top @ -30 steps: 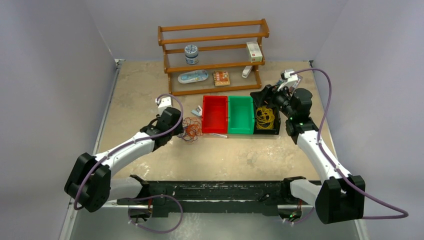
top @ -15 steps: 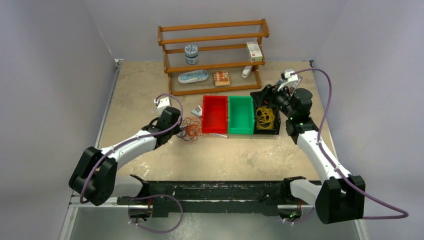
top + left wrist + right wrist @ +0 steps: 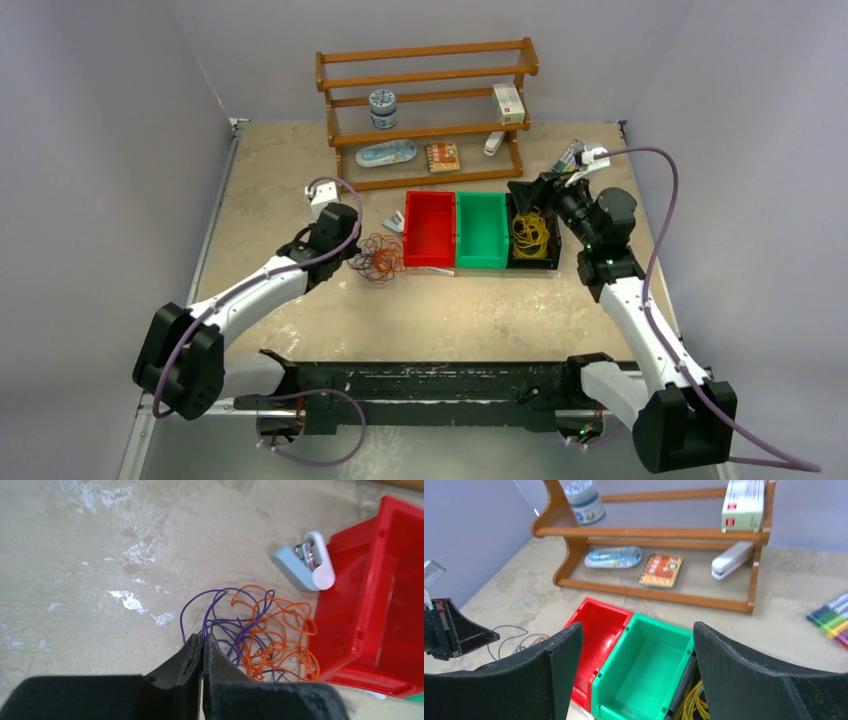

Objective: Untangle the cables

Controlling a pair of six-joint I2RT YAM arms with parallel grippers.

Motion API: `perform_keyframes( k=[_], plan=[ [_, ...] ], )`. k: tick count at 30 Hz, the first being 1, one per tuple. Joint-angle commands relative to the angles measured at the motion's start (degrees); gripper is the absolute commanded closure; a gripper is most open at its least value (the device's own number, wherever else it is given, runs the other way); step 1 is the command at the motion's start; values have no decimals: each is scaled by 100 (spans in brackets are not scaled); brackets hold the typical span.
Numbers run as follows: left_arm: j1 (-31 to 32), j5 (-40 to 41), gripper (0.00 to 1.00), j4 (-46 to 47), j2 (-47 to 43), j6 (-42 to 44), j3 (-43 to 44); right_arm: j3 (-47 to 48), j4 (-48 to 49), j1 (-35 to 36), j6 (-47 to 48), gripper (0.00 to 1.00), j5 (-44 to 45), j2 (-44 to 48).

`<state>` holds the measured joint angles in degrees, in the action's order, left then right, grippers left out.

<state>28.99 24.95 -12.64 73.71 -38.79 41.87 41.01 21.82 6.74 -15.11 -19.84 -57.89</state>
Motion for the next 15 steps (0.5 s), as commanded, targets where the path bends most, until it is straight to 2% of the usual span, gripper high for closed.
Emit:
perform_keyframes(
  k=[1,7,15],
  plan=[
    [-34,209,100,-243,-617,311,541,5,718,20,209,17,-2,248],
    [-33,177,100,-542,-1017,710,1156,8,1147,123,157,15,-502,39],
    [-34,-24,100,-799,-1333,1266,2021,403,1387,881,286,14,-469,-477]
  ],
)
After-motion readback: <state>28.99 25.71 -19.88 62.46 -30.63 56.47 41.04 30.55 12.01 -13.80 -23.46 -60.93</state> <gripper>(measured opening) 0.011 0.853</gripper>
